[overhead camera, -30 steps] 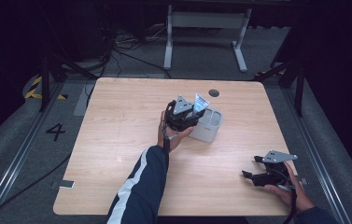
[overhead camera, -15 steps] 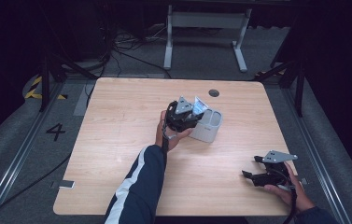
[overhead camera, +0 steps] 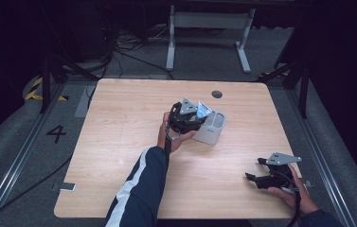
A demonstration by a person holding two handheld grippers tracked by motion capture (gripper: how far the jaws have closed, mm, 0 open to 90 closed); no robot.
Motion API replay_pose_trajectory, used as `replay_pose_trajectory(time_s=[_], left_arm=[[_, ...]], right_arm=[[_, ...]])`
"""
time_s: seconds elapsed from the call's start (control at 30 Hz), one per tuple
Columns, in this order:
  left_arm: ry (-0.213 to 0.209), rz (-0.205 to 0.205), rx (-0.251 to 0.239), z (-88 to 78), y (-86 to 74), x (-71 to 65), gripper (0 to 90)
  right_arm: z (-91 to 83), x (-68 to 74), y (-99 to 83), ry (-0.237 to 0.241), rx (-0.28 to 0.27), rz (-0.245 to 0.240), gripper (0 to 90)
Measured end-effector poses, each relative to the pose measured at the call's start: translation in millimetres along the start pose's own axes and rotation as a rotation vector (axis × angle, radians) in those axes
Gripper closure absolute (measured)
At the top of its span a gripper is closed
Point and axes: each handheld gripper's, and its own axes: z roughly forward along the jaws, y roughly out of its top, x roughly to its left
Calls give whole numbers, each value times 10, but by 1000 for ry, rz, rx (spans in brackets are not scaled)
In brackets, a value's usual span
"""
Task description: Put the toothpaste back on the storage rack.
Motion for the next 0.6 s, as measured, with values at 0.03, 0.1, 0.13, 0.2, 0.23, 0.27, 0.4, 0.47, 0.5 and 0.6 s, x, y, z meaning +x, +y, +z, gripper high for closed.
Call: replay_pose_trajectory(time_s=[0.03,0.1,0.13,0.2,0.23,0.27,0.4,0.47,0.5,0.6], left_arm=[[0,0,0,0,0,0,575],[-2,5,11,15,2,-12,572],[0,11,20,17,6,-13,570],[6,21,26,34,7,-19,560],[4,11,23,36,6,-18,554],[1,10,23,36,6,-15,554],[1,-1,27,34,12,-14,543],[1,0,15,21,20,-9,508],[6,-6,4,12,27,-9,504],[5,-4,1,-12,41,7,496]], right_arm=[[0,0,0,0,0,0,169],[0,0,0,0,0,0,169],[0,0,0,0,0,0,169],[0,0,0,0,0,0,169],[0,0,0,0,0,0,169],[0,2,0,-1,0,0,169],[1,3,1,-2,0,1,169],[1,2,1,-2,0,1,169],[1,2,1,-2,0,1,169],[1,2,1,-2,0,0,168]])
